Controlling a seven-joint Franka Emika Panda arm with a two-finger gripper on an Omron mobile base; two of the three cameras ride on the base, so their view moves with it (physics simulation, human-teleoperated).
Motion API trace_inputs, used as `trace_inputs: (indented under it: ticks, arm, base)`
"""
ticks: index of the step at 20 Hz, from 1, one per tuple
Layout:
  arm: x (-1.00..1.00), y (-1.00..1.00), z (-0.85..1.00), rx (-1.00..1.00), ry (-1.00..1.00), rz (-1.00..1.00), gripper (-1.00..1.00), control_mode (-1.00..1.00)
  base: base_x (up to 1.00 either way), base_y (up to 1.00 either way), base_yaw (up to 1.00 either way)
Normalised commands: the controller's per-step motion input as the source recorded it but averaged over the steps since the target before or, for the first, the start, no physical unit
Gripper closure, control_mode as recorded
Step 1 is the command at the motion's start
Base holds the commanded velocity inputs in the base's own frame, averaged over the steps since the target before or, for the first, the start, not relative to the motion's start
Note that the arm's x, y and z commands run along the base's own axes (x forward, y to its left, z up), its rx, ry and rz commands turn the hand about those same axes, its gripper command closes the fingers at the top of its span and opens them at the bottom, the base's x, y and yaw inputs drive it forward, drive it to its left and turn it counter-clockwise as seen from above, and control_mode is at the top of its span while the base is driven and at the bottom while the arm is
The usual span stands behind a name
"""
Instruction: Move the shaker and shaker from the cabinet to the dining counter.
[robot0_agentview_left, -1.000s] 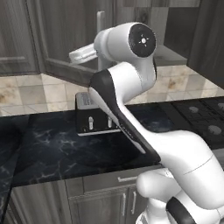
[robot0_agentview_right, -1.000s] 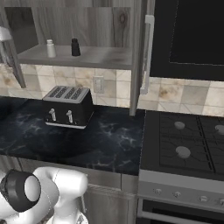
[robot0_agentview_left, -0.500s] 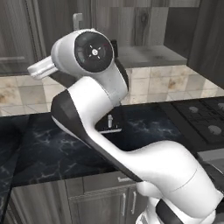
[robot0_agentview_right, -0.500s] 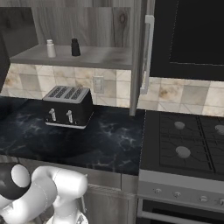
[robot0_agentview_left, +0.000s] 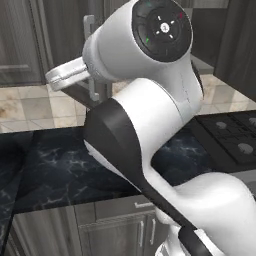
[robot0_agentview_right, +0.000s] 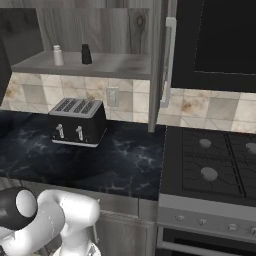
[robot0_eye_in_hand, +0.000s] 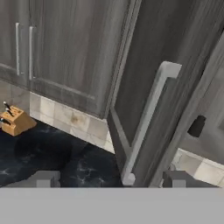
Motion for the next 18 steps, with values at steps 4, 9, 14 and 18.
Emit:
trace_inputs:
  ticks: [4,9,14,18]
  arm:
    - [-0.52,-1.00,0.22,0.20,0.16,0.00,-1.00,-1.00]
    - [0.07,-1.00,0.01,0.24,0.20,0.00,-1.00,-1.00]
    - [0.46,-1.00,-0.17,0.31,0.12,0.01,-1.00,-1.00]
    - [0.27,-0.96,-0.32,0.26,0.02,0.06,-1.00,-1.00]
  base:
    - [0.00,0.00,0.00]
    - [0.00,0.00,0.00]
    - [0.00,0.00,0.00]
    - [0.00,0.00,0.00]
